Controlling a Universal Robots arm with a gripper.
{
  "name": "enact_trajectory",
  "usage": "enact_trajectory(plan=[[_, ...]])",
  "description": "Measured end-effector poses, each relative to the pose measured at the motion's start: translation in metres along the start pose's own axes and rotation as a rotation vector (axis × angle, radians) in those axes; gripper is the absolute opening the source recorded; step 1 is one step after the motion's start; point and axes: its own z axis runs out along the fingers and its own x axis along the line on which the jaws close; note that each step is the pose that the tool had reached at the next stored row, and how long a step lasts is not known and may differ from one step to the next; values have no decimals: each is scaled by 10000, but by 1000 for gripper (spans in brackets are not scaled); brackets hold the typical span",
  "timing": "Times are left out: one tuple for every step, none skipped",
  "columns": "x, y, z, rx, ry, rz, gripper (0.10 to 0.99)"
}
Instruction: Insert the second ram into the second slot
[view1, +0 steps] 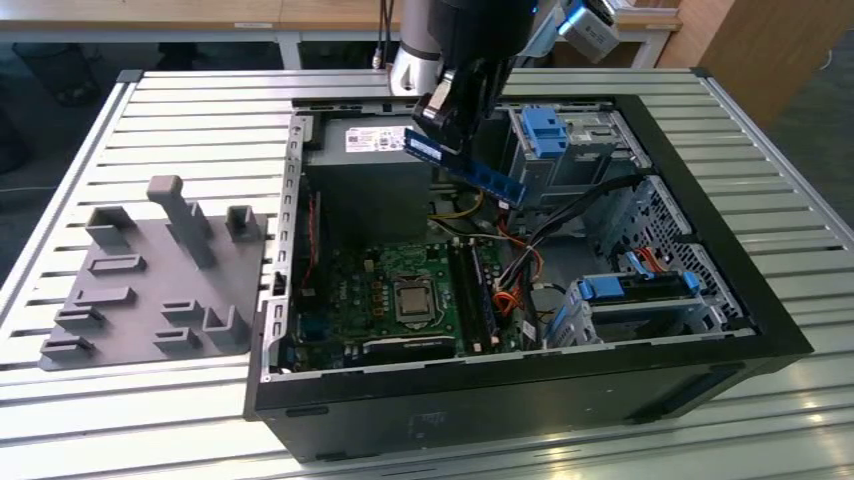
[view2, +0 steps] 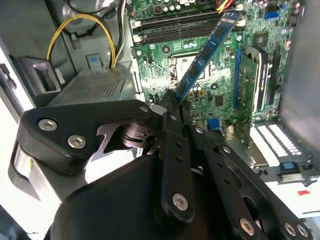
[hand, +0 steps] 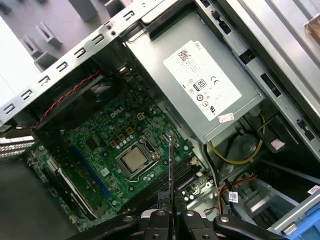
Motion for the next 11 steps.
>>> enact_trajectory(plan=[[0,0,5,1,1,162,137],[0,0,10,1,0,331,137],[0,-1,17,0,-3,524,137],[0,-1,24,-2,-6,703,137],[0,0,31,-5,-8,885,137],[0,-1,38,-7,-11,1063,137],[-1,-1,45,-9,-14,1244,137],[-1,-1,53,-12,-17,1423,137],[-1,-1,60,-14,-20,1603,137],[-1,-2,67,-16,-23,1782,137],[-1,-2,75,-19,-25,1977,137]])
